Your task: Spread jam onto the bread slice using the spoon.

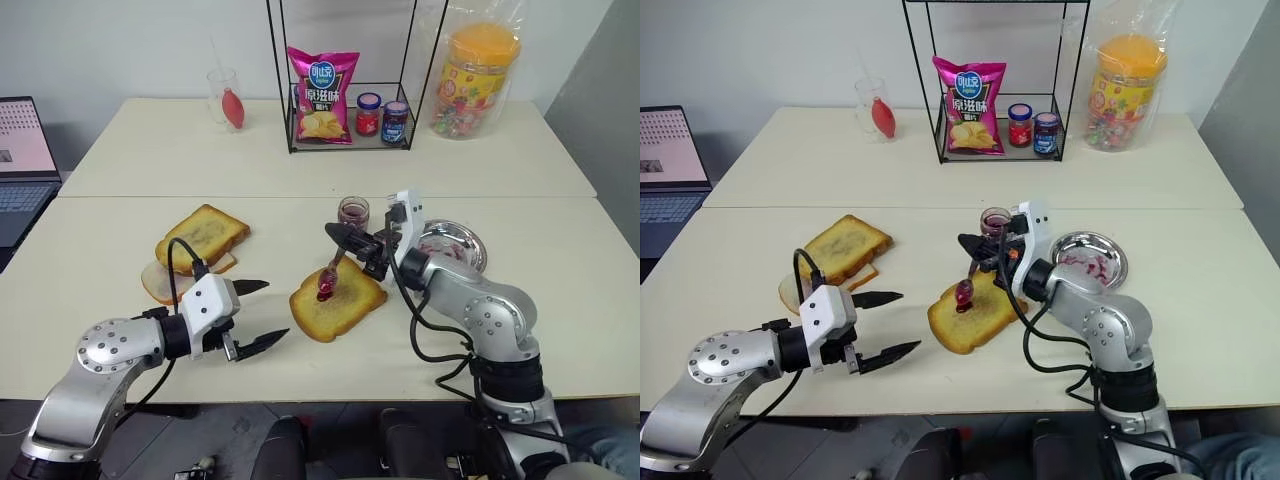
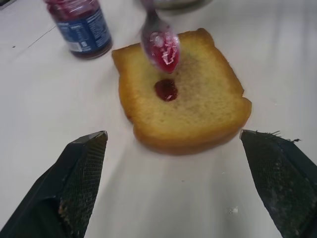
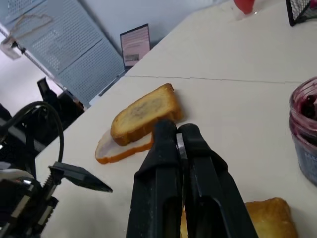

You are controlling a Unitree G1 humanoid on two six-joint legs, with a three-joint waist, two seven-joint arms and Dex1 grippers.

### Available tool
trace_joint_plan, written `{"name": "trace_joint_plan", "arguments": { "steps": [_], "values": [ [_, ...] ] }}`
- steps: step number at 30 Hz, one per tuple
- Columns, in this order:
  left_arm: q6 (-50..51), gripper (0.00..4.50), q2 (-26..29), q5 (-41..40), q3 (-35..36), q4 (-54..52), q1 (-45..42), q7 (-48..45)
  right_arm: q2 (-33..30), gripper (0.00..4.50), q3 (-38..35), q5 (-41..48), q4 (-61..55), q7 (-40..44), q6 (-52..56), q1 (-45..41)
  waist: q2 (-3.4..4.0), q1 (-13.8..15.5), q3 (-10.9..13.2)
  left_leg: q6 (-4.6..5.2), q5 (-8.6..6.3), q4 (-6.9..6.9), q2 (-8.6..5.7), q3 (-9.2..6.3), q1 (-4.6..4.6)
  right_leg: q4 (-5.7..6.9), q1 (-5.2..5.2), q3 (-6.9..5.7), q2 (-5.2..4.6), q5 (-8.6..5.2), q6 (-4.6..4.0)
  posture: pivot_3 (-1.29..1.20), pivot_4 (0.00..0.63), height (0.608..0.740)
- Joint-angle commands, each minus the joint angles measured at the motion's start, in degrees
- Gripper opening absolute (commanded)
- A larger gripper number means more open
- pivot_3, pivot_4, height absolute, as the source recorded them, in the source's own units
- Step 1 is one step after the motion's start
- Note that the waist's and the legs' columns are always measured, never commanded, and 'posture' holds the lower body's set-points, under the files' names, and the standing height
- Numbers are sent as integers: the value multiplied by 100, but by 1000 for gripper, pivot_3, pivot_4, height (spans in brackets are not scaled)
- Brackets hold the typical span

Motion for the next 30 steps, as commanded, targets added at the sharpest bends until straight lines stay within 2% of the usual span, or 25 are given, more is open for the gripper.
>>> {"name": "trace_joint_plan", "arguments": {
  "steps": [1, 10, 14, 18, 21, 26, 30],
  "values": [
    [146, 4500, 199, -227, 372, -393, 59, -29, 112, 28, 24, 36, -253, -113, 6, -89, -1, -1, 0, 0, 0, 1, 0, 1, 0, 0, 0, 0, 0, 0, 1, 0, 150, 740],
    [153, 4500, 201, -267, 415, -618, 263, -22, -368, 28, 148, -223, -202, 355, -229, -128, -4, 1, -2, 0, 0, 2, -2, 3, 1, -3, 1, 2, -2, 0, 0, 0, 150, 740],
    [-77, 4500, 349, -152, 388, -447, 233, -262, -859, 28, 597, -799, -224, 835, -699, -168, -4, 1, -2, 0, 0, 1, 0, 2, 1, -2, 0, -1, 0, -1, 0, 0, 150, 740],
    [-377, 4500, 446, -11, 340, -260, 154, -422, -935, 28, 620, -847, -315, 982, -824, -195, -5, 2, -3, 0, 0, 2, 0, 3, 1, -2, 0, 0, 0, -5, 7, 0, 150, 740],
    [-455, 4500, 432, -5, 302, -131, 63, -461, -581, 28, 344, -451, -264, 762, -533, -209, -5, 3, -3, 0, 0, 2, 1, 3, 2, -2, 0, 0, 0, -3, 3, 0, 150, 740],
    [-509, 4500, 412, 14, 252, -21, -39, -463, -200, 28, 108, -278, -45, 504, -351, -225, -5, 2, -3, 0, 0, 1, 1, 3, 1, -1, 0, 0, 0, 0, 0, 0, 150, 740],
    [-501, 4500, 393, 63, 100, 23, -252, -423, 239, 28, -70, -260, 837, 345, -373, -98, -15, 1, -9, 0, 0, 3, 2, 3, 6, 1, 4, -1, 1, 0, 0, 0, 150, 740]
  ]
}}
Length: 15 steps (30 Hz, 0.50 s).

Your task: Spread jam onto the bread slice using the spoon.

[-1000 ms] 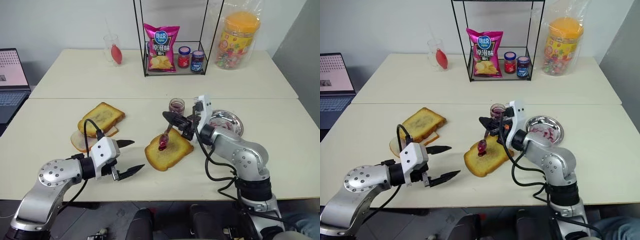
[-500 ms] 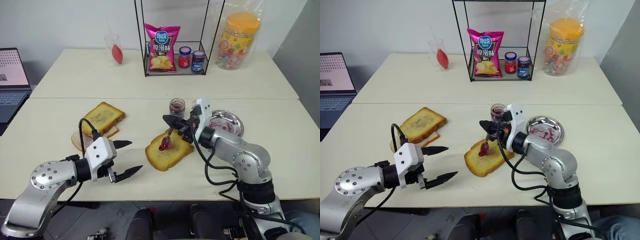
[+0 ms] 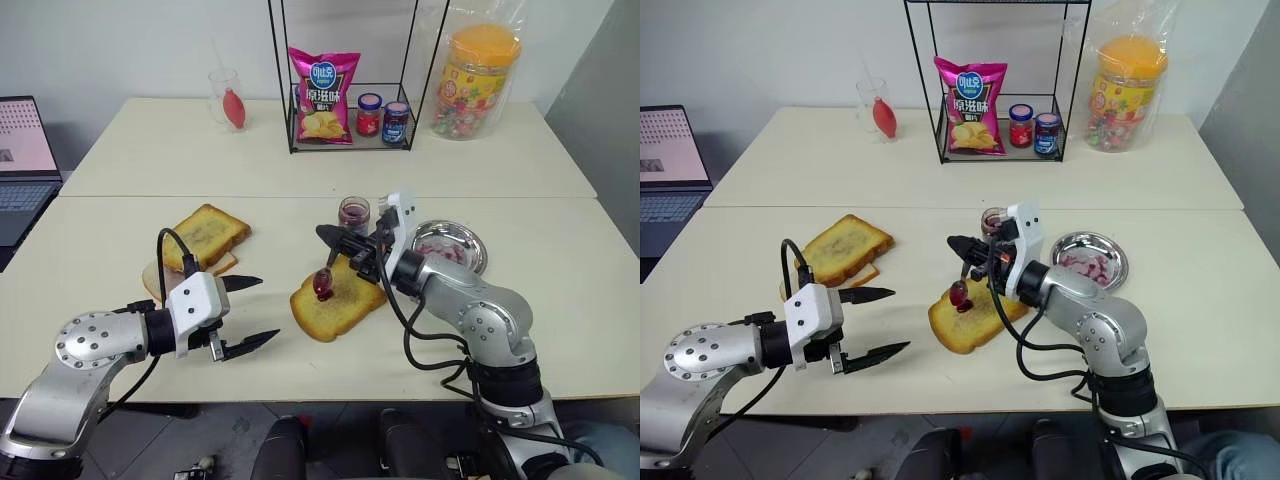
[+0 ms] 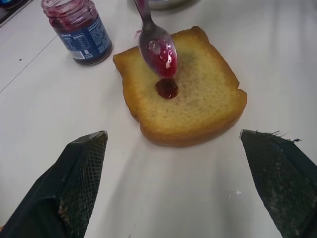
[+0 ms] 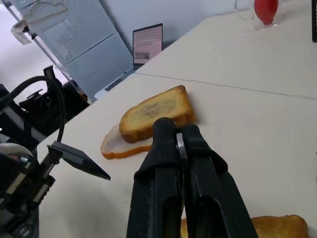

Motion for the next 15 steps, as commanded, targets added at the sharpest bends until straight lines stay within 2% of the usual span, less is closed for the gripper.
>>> {"name": "trace_joint_plan", "arguments": {
  "steps": [1, 9, 15],
  "values": [
    [-77, 4500, 15, 21, -70, -69, -170, -2, 245, 28, -167, 55, 513, -100, -40, 37, -4, 0, -2, 0, 0, 0, 1, -1, 0, 0, 0, 0, 2, 0, 0, 0, 150, 740],
    [46, 4500, 33, 28, -193, -217, -245, 54, 151, 28, -421, -205, 1017, -147, -323, 127, -4, 1, -3, 0, 0, -3, 2, 0, -3, -2, -2, 1, 3, 4, -7, 0, 150, 740],
    [117, 4500, 42, 20, -270, -240, -336, 37, -150, 28, -907, 42, 1041, -286, 3, 137, -6, 22, -4, 0, 0, 5, 0, 0, -2, 0, 2, 3, 3, 3, 2, 0, 150, 740]
  ]
}}
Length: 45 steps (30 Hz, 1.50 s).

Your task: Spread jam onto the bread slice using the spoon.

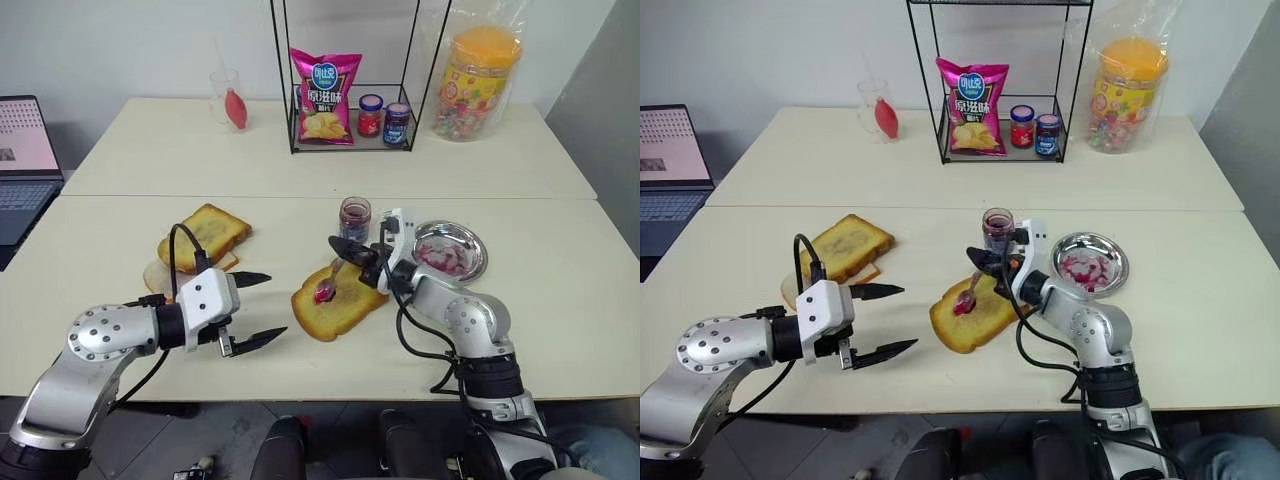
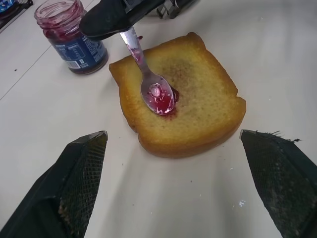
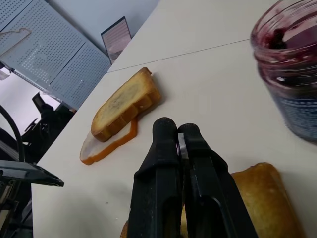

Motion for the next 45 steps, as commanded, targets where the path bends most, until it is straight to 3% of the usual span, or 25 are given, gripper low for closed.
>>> {"name": "trace_joint_plan", "arguments": {
  "steps": [1, 6, 13, 20, 27, 35, 41, 45],
  "values": [
    [6, 4500, 41, -8, -47, -173, -123, -6, -321, 28, -521, 88, 0, -197, 281, 22, -1, 6, -1, 0, 0, 1, -1, 0, 0, 0, 1, 1, 0, 0, 1, 0, 150, 740],
    [17, 4500, 54, -24, -89, -156, -166, -32, -502, 28, -1114, 610, -207, -400, 779, -98, -2, 31, -1, 0, 0, 1, -3, 0, 0, -1, 2, 2, -2, 1, -1, 0, 150, 740],
    [52, 4500, 65, -60, -90, -165, -163, -49, -35, 28, -1497, 1799, -717, -1028, 1595, -328, 0, -1, 0, 0, 0, -2, 0, 0, -1, 0, -1, 2, -1, 2, -4, 0, 150, 740],
    [93, 4500, 44, -74, -129, -195, -172, -68, 219, 28, -1080, 1440, -403, -1059, 1382, -164, 1, -31, 0, 0, 0, -4, 49, 3, -1, -2, -6, 3, 52, 1, -5, 0, 150, 740],
    [55, 4500, 40, -79, -133, -199, -80, -120, -145, 28, -932, 1094, -142, -827, 1244, 37, 1, -27, 1, 0, 0, -3, 68, 1, 4, -1, -8, 6, 76, 4, -17, 0, 150, 740],
    [-13, 4500, 4, -49, -169, -142, -37, -184, -631, 28, -1360, 1344, -330, -780, 1455, 87, 0, 5, 0, 0, 0, -1, 67, 2, 3, -2, -7, 7, 76, 4, -17, 0, 150, 740],
    [15, 4500, -37, -139, -159, -87, -101, -199, -650, 28, -1806, 2184, -711, -1054, 1826, -120, 2, -7, 1, 0, 0, -2, 68, 2, 3, -2, -8, 8, 77, 4, -18, 0, 150, 740],
    [378, 4500, -92, -481, -76, -112, -440, -159, -750, 28, -2295, 2423, -801, -1344, 1433, -350, 2, -13, 1, 1, 0, -4, 70, 2, 3, 0, -10, 8, 80, 3, -20, 0, 150, 740]
  ]
}}
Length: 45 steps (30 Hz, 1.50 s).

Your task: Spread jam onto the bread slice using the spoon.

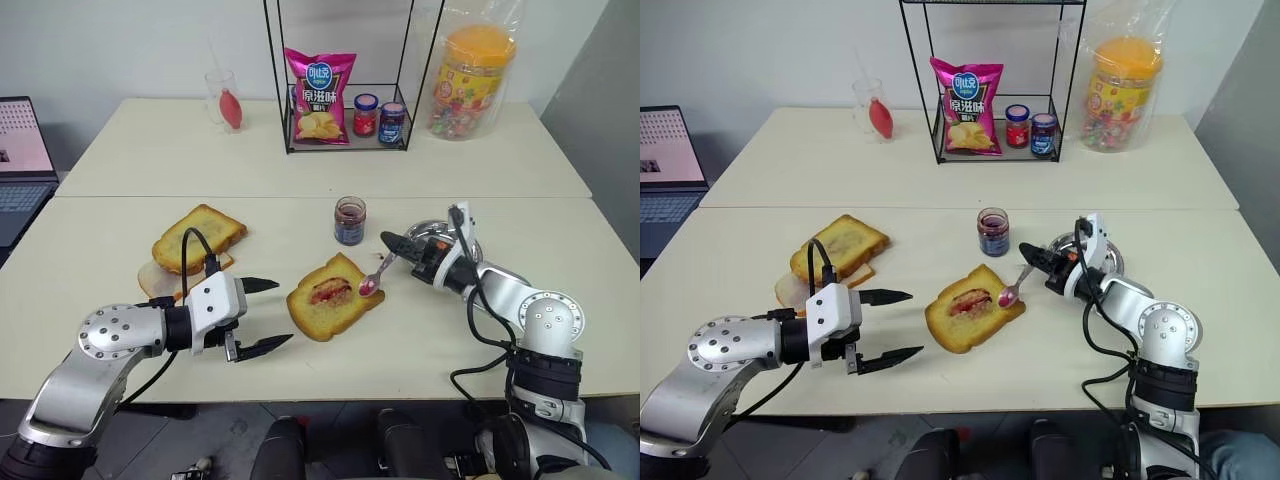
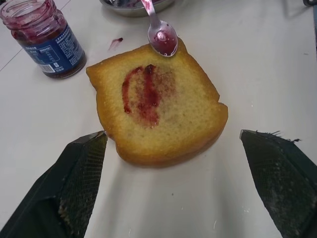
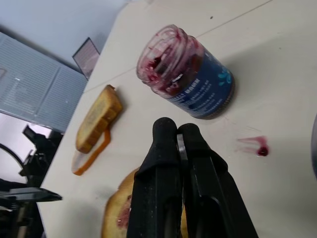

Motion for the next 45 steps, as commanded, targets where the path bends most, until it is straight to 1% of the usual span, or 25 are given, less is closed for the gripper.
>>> {"name": "trace_joint_plan", "arguments": {
  "steps": [1, 7, 12, 15, 17, 22, 24, 27, 29, 30, 31, 33, 34, 35, 39, 43, 45],
  "values": [
    [357, 4500, -33, -474, 120, -175, -424, -2, -184, 28, -557, 265, -321, -216, -510, -290, -1, 11, 0, 0, 0, 2, 0, 0, 0, 0, 0, 0, 0, 0, 0, 0, 150, 740],
    [1149, 4500, -155, -1067, -144, -478, -1356, 131, -785, 28, -1146, -22, -158, -246, -1233, -134, -1, 60, 0, 0, 0, 4, -5, 2, -7, -5, 2, 0, -2, 1, 2, 0, 150, 740],
    [1334, 4500, -413, -953, -648, -384, -1995, 174, -1166, 28, -1210, -585, 224, 93, -1913, 273, -1, 54, 0, 0, 0, 1, -2, 2, -3, -3, 2, 2, 2, 0, 2, 0, 150, 740],
    [1266, 4500, -510, -759, -941, -264, -2242, 137, -1237, 28, -1070, -926, 537, 348, -2297, 398, 0, 17, 1, 0, 0, 2, -2, 4, -1, -2, 2, 7, 4, 1, 1, 0, 150, 740],
    [1248, 4500, -706, -629, -1192, -135, -2464, 202, -1208, 28, -972, -1162, 874, 487, -2562, 365, 1, -11, 0, 0, 0, 3, -2, 10, 4, 2, 2, 15, 5, 1, 2, 0, 150, 740],
    [1259, 4500, -1116, -355, -1587, 140, -2859, 300, -1133, 28, -780, -1438, 1424, 782, -2945, 218, 2, -10, 1, 1, 0, 6, -3, 26, 9, 4, 2, 36, 8, 6, 8, 0, 150, 740],
    [1284, 4500, -1369, -209, -1854, 298, -3039, 379, -1093, 28, -708, -1516, 1685, 882, -3055, 127, 2, -5, 1, 1, 0, 6, -3, 35, 10, 3, 1, 46, 8, 7, 9, 0, 150, 740],
    [1249, 4500, -1603, -51, -2054, 411, -3089, 444, -1082, 28, -718, -1559, 1901, 918, -3108, 103, 2, 1, 1, 0, 0, 6, -5, 42, 9, -3, 1, 56, 7, 9, 13, 0, 150, 740],
    [1170, 4500, -1698, 46, -2112, 484, -3079, 467, -1123, 503, -705, -1699, 2012, 878, -3193, 144, 2, 1, 1, 1, 0, 6, -6, 48, 10, -3, 0, 63, 7, 10, 14, 0, 150, 740],
    [1134, 4500, -1770, 75, -2134, 525, -3090, 480, -1162, 646, -670, -1800, 2051, 866, -3209, 183, 2, 1, 1, 0, 0, 6, -6, 49, 10, -3, 0, 63, 7, 10, 14, 0, 150, 740],
    [1114, 4500, -1821, 92, -2144, 551, -3098, 482, -1185, 945, -647, -1876, 2076, 860, -3215, 205, 2, 2, 1, 1, 0, 6, -6, 49, 10, -3, -1, 64, 7, 10, 14, 0, 150, 740],
    [1067, 4500, -1873, 133, -2146, 602, -3098, 478, -1206, 1381, -633, -1970, 2083, 908, -3280, 237, 2, 2, 1, 1, 0, 6, -6, 51, 11, -2, -1, 67, 7, 10, 15, 0, 150, 740],
    [1046, 4500, -1883, 155, -2136, 625, -3095, 463, -1217, 1556, -616, -2076, 2075, 911, -3392, 253, 2, -1, 1, 1, 0, 6, -6, 52, 13, -1, -1, 68, 7, 10, 15, 0, 150, 740],
    [1023, 4500, -1891, 175, -2126, 652, -3097, 447, -1206, 1897, -639, -2142, 2076, 870, -3483, 258, 2, -4, 1, 0, 0, 6, -6, 56, 15, -1, -1, 73, 7, 12, 18, 0, 150, 740],
    [931, 4500, -1884, 236, -2097, 728, -3101, 413, -1184, 2615, -604, -2325, 2033, 903, -3685, 295, 2, -6, 1, 0, 0, 6, -6, 77, 26, -1, -1, 94, 7, 18, 29, 0, 150, 740],
    [859, 4500, -1858, 249, -2007, 824, -3102, 386, -1157, 3528, -469, -2685, 1968, 862, -4107, 336, 2, -7, 1, 0, 0, 8, -6, 96, 32, -1, -1, 113, 6, 23, 37, 0, 150, 740],
    [840, 4500, -1846, 255, -1910, 856, -3101, 462, -1149, 3898, -482, -2810, 1906, 862, -4386, 317, 2, -7, 1, 0, 0, 7, -6, 103, 35, -2, -1, 119, 6, 24, 39, 0, 150, 740]
  ]
}}
